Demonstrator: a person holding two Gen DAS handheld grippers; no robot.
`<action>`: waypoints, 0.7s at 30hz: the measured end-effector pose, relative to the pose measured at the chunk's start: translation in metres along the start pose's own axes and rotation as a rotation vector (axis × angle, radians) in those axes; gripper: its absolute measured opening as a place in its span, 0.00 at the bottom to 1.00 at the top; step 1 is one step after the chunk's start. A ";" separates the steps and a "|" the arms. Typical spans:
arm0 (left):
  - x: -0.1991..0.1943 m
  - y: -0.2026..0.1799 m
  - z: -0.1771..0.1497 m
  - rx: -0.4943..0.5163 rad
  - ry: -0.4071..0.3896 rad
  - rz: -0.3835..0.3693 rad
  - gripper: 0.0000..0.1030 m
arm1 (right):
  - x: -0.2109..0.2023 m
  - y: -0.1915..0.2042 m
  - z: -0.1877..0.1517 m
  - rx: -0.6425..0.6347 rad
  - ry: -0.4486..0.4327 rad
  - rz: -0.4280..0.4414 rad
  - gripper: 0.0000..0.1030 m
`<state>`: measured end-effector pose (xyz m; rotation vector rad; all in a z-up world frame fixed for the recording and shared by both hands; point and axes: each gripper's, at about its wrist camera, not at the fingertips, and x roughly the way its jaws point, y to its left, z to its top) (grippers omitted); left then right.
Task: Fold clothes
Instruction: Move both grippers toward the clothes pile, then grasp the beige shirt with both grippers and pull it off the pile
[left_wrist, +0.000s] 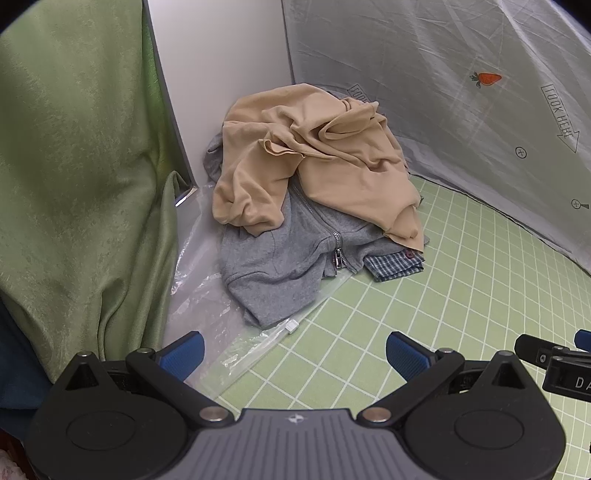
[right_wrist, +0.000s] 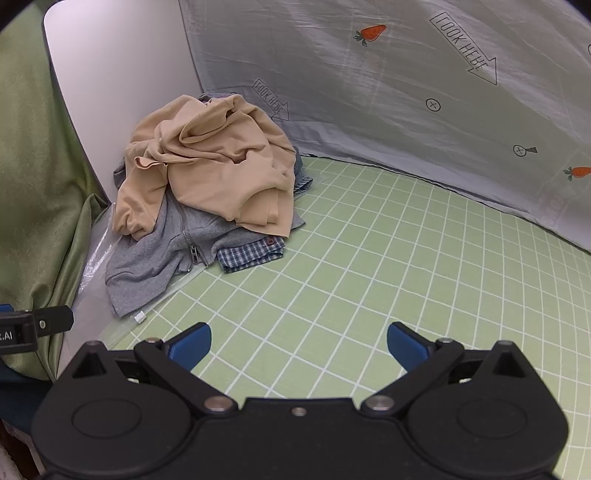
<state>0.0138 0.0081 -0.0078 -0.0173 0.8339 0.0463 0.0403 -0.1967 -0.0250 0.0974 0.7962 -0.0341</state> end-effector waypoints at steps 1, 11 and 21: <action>0.001 0.000 0.001 -0.003 0.003 -0.001 1.00 | 0.000 0.000 0.000 -0.002 -0.002 -0.002 1.00; 0.033 -0.011 0.021 -0.031 0.047 -0.014 1.00 | 0.023 0.002 0.023 -0.033 -0.046 -0.051 1.00; 0.093 -0.008 0.084 -0.092 0.051 -0.003 1.00 | 0.074 0.005 0.078 -0.063 -0.092 -0.086 1.00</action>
